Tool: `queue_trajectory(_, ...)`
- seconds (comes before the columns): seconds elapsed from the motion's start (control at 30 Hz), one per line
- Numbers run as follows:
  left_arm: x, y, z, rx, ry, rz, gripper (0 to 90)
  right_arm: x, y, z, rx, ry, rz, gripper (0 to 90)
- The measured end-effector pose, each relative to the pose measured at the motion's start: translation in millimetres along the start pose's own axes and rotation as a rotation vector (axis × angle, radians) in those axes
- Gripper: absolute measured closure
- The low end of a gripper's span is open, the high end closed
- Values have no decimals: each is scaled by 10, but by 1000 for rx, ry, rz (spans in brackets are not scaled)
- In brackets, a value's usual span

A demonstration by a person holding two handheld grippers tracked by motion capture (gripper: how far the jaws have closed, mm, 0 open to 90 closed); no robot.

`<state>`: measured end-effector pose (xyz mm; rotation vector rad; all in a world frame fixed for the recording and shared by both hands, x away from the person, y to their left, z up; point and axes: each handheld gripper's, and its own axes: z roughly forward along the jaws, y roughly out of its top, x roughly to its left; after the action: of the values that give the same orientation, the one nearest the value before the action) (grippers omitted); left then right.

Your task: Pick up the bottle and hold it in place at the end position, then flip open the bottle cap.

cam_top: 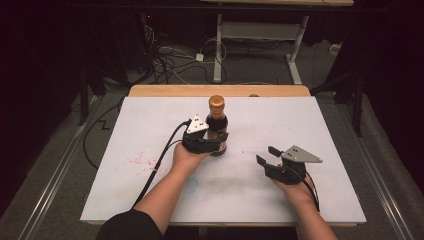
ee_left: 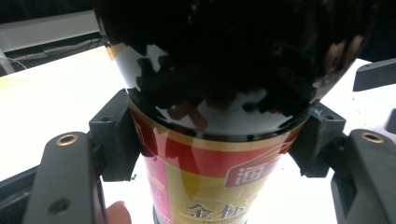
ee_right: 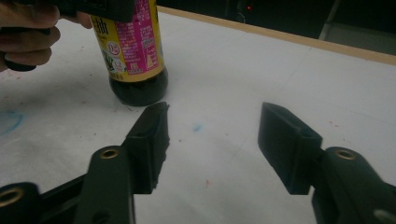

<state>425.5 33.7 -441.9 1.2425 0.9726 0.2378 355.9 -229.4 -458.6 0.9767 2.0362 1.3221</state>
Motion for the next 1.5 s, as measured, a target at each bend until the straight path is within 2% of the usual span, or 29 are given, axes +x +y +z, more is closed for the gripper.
queue_trajectory(0.17, 2, -3, 3, -4, -1, -2, 280, -1, 37, 69, 5, 8, 1, 561)
queue_trajectory(0.53, 1, -4, 1, -1, -2, -2, 280, 2, 170, 212, -3, 22, 13, 900)
queue_trajectory(0.8, -3, -6, 1, -1, 1, -2, 280, -11, 289, 229, -17, 29, 20, 900)
queue_trajectory(1.23, -3, -4, -4, 2, 2, -2, 280, 27, 468, 316, -19, 75, 16, 900)
queue_trajectory(1.5, 3, 5, -9, 11, -1, -4, 280, 49, 551, 354, -19, 76, 15, 900)
